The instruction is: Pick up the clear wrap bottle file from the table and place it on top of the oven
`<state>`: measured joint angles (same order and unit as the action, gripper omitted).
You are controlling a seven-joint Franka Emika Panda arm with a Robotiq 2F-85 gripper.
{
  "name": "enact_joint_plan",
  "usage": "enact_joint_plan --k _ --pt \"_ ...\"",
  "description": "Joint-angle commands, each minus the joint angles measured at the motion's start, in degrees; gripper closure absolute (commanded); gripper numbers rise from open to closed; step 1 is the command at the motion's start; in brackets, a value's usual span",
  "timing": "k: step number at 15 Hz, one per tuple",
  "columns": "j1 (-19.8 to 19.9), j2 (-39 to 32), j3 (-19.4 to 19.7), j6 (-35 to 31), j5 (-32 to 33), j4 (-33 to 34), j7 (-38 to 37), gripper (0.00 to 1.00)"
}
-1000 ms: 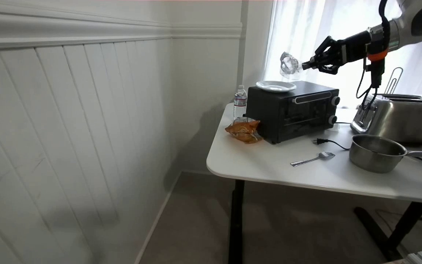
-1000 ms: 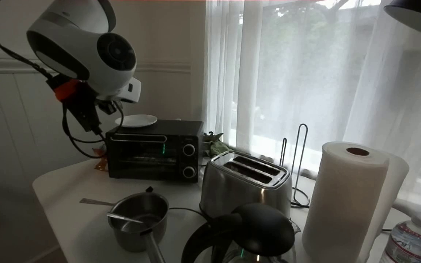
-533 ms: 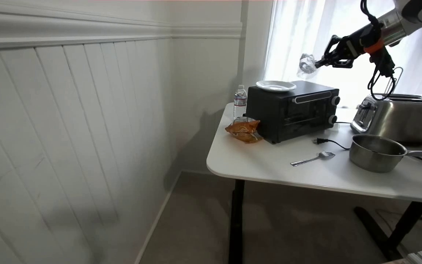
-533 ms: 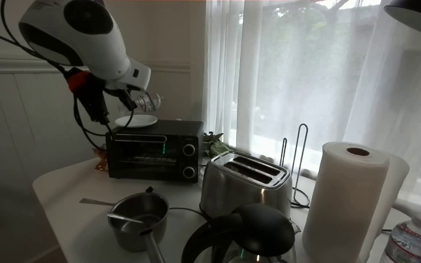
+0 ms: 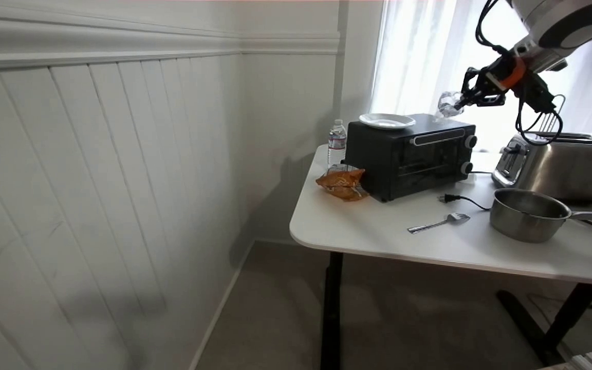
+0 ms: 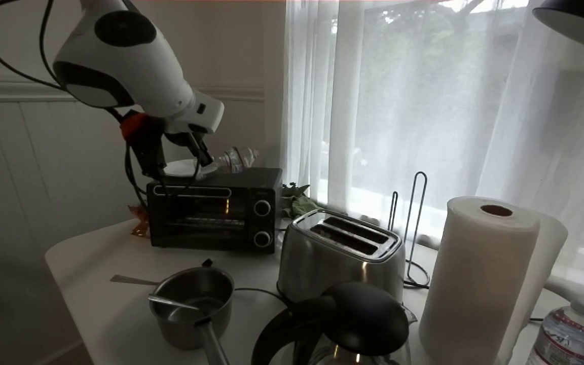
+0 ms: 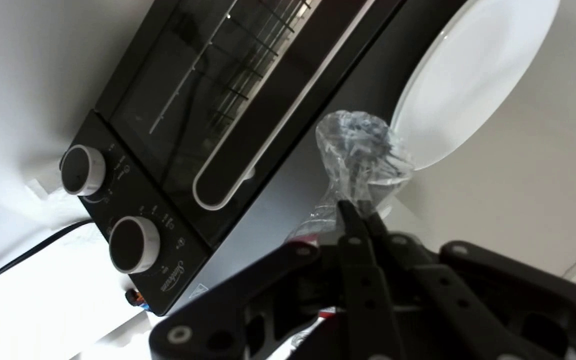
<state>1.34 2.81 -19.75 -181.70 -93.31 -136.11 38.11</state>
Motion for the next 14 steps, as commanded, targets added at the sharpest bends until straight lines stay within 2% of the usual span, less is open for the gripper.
enact_joint_plan --k 1,4,10,14 --pt "0.01 -1.18 0.02 -0.71 1.5 0.56 -1.12 0.97" --pt "0.04 -3.46 0.07 -1.6 2.89 2.06 -2.18 0.97" --pt "0.05 -3.65 0.07 -1.92 2.99 2.31 -2.18 0.99" --pt "0.77 -4.43 1.03 -1.38 2.34 5.57 -2.1 0.99"
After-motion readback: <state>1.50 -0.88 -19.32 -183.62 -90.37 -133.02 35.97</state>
